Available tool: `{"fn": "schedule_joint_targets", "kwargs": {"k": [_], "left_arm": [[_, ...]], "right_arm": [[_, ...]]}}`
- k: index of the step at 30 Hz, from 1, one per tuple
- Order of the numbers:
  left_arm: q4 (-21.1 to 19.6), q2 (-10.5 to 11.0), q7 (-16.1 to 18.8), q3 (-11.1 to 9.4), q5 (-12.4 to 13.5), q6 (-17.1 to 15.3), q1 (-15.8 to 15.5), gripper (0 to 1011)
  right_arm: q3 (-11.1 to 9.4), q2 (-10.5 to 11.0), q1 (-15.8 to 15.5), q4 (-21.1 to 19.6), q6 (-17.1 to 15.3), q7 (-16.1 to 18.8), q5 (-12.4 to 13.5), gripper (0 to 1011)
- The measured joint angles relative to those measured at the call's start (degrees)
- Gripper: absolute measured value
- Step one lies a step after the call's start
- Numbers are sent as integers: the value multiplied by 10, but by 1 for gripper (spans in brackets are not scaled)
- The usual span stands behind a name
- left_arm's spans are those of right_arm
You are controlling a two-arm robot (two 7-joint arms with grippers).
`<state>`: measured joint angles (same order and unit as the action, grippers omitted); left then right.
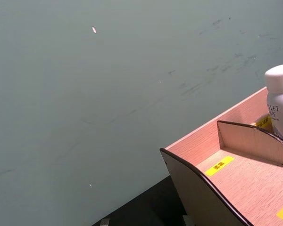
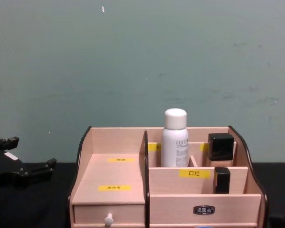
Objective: Pick up the facial cleanser and watermelon frost from the table and place them into the tiered storage box.
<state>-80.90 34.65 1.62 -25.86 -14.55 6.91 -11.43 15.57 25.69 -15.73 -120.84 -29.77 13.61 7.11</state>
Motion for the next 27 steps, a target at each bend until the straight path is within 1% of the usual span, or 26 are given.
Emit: {"fn": "schedule_joint_targets", "kwargs": {"k": [9,12,21,27], "left_arm": [[0,0,0,0,0,0,0,1001],[0,0,0,0,0,0,0,1001],[0,0,0,0,0,0,0,1001],[0,0,0,0,0,0,0,1001]], "right_arm": [[13,-27,20,35,-4,14,-4,1002],[16,-38,29,50,-5,16,-9,1002],[18,-52,42,73,-5,17,-27,1002],[18,-62,50,87,3,19,-38,1002]]}}
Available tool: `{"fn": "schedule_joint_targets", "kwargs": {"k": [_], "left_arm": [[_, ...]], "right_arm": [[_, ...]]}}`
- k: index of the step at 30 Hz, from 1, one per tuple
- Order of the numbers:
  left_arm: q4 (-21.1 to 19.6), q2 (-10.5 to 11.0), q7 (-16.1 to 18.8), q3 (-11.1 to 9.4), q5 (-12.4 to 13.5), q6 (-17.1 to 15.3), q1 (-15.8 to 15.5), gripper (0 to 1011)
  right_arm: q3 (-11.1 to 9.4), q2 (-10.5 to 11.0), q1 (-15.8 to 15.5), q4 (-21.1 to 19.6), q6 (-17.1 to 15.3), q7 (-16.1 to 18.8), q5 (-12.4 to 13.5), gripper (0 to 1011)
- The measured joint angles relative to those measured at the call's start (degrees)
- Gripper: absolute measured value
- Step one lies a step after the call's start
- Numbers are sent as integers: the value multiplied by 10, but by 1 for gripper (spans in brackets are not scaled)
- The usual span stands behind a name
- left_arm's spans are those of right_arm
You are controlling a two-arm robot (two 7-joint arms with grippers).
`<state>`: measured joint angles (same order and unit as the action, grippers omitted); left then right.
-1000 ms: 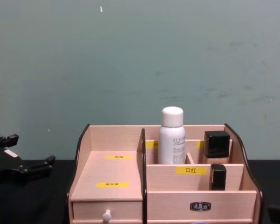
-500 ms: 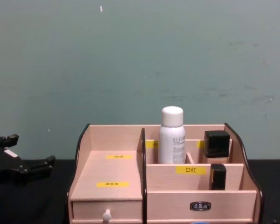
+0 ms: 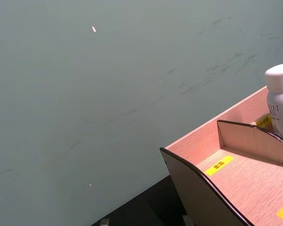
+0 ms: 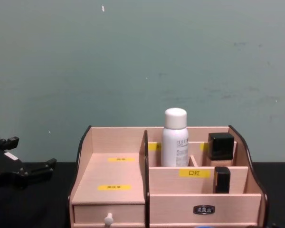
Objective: Pick up the facial cleanser and watermelon frost from the table and place them into the tiered storage box.
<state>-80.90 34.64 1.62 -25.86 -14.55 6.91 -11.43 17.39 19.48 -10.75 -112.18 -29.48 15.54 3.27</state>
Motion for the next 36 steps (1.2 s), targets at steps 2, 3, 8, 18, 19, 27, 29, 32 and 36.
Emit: {"fn": "schedule_joint_targets", "kwargs": {"k": [2,3,8,18,19,27,29,32,36], "left_arm": [[0,0,0,0,0,0,0,1001],[0,0,0,0,0,0,0,1001],[0,0,0,0,0,0,0,1001],[0,0,0,0,0,0,0,1001],[0,0,0,0,0,0,0,1001],[0,0,0,0,0,0,0,1001],[0,0,0,0,0,0,0,1001],[0,0,0,0,0,0,0,1001],[0,0,0,0,0,0,0,1001]], "right_arm": [[0,-4,4,6,2,1,-4,1002],[0,-6,5,8,3,2,-5,1002],[1,-14,10,18,8,5,-9,1002],[3,-28,24,43,15,11,-17,1002],[3,-29,26,47,16,13,-17,1002],[7,-34,37,64,22,18,-19,1002],[8,-35,39,67,23,18,-20,1002],[8,-37,43,74,26,19,-20,1002],[10,-38,48,81,28,21,-20,1002]]}}
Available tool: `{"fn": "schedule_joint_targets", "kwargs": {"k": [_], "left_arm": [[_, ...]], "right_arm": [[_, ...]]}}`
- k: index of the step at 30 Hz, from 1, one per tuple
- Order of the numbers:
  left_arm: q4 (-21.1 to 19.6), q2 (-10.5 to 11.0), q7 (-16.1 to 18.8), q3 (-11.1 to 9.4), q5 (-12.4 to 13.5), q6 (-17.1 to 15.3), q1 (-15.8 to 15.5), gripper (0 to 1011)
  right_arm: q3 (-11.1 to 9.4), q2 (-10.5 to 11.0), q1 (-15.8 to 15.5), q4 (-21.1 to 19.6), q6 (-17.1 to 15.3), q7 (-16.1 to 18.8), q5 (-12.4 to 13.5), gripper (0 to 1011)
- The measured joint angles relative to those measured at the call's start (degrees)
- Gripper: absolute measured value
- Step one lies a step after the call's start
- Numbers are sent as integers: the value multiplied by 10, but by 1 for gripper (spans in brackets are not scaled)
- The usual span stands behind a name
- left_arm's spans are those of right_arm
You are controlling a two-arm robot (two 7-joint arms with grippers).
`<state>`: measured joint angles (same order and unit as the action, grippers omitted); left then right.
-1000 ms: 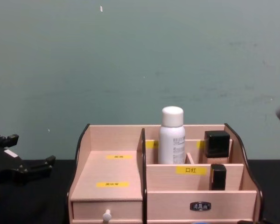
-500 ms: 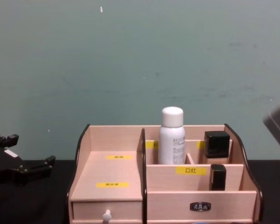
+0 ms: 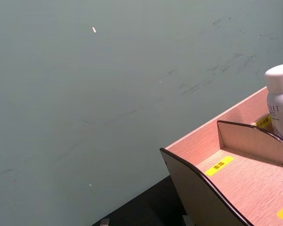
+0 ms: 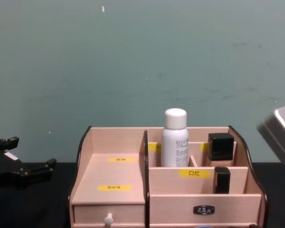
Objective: Pick up the facial cleanser and watermelon frost from the table and place them into the tiered storage box.
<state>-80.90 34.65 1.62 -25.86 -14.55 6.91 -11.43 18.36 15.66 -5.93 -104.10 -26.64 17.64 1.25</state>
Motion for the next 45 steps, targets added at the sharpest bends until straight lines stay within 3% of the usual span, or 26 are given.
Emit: {"fn": "schedule_joint_targets", "kwargs": {"k": [16,34,45], "left_arm": [[0,0,0,0,0,0,0,1001],[0,0,0,0,0,0,0,1001],[0,0,0,0,0,0,0,1001]], "right_arm": [[8,-10,21,33,15,2,4,1002],[10,-9,23,35,17,0,4,1002],[10,-9,22,35,16,0,4,760]]}}
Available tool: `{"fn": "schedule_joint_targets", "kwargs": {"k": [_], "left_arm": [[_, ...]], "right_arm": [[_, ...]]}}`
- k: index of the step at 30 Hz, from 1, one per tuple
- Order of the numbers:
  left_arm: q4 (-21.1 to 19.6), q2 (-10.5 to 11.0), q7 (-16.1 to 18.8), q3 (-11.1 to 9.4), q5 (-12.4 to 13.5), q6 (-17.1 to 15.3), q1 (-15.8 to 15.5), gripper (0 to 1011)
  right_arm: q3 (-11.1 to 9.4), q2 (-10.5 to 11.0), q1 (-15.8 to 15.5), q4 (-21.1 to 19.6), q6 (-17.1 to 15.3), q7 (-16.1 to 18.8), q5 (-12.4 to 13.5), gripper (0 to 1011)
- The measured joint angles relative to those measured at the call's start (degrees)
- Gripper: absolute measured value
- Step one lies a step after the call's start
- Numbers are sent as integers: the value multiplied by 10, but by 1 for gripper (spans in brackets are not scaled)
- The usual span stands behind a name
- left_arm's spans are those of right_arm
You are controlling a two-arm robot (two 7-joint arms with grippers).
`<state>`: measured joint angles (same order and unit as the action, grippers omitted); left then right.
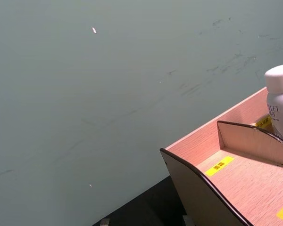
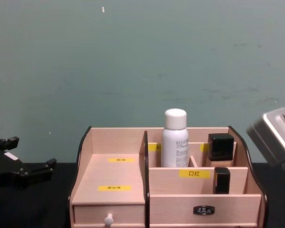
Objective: Pick up the facial cleanser and watermelon frost from the table and place them into the tiered storage box.
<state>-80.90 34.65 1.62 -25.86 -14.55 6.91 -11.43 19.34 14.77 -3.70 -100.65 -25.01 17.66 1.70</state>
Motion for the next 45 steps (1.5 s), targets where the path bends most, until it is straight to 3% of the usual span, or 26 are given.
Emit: {"fn": "schedule_joint_targets", "kwargs": {"k": [3,30,45], "left_arm": [[0,0,0,0,0,0,0,1001],[0,0,0,0,0,0,0,1001],[0,0,0,0,0,0,0,1001]], "right_arm": [[0,0,0,0,0,0,0,712],[-1,6,0,0,13,6,10,712],[9,29,10,-44,29,26,34,712]]}}
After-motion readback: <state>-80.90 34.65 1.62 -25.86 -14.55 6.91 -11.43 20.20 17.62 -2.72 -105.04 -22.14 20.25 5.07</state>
